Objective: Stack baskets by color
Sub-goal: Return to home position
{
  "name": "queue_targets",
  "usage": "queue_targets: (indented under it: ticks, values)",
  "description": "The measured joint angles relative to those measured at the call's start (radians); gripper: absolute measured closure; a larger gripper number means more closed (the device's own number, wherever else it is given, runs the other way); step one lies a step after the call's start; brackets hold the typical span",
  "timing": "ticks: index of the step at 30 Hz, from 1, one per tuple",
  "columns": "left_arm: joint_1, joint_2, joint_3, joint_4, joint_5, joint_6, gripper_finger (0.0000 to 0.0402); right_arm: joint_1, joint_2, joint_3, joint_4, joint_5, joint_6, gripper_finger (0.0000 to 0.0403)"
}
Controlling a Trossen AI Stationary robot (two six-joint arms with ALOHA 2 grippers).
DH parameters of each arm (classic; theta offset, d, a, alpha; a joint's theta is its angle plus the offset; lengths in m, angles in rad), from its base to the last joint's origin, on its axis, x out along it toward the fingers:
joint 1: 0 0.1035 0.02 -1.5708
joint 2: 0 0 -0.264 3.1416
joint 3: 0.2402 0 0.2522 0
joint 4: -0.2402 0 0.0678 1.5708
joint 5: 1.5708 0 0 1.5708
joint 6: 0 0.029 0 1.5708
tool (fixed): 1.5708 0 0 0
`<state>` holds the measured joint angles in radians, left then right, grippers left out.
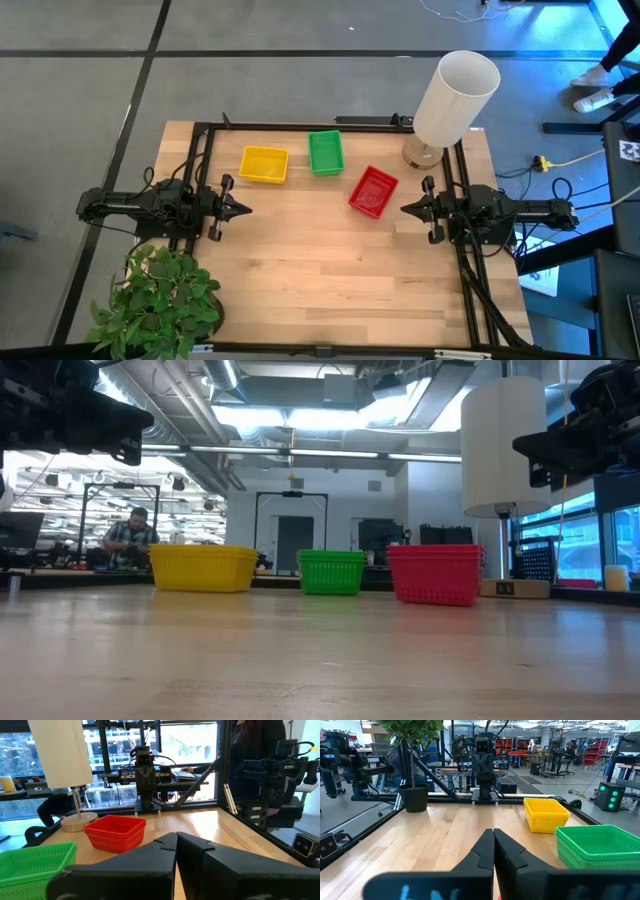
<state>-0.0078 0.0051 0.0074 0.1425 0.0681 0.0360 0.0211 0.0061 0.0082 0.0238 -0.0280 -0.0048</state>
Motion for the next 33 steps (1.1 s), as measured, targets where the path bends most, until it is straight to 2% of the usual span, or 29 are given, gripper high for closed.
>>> queue_targets:
  ticks: [33]
  values:
    - [0.0,0.0,0.0,0.0,0.0,0.0,0.0401,0.0,0.0,0.0,0.0,0.0,0.0,0.039]
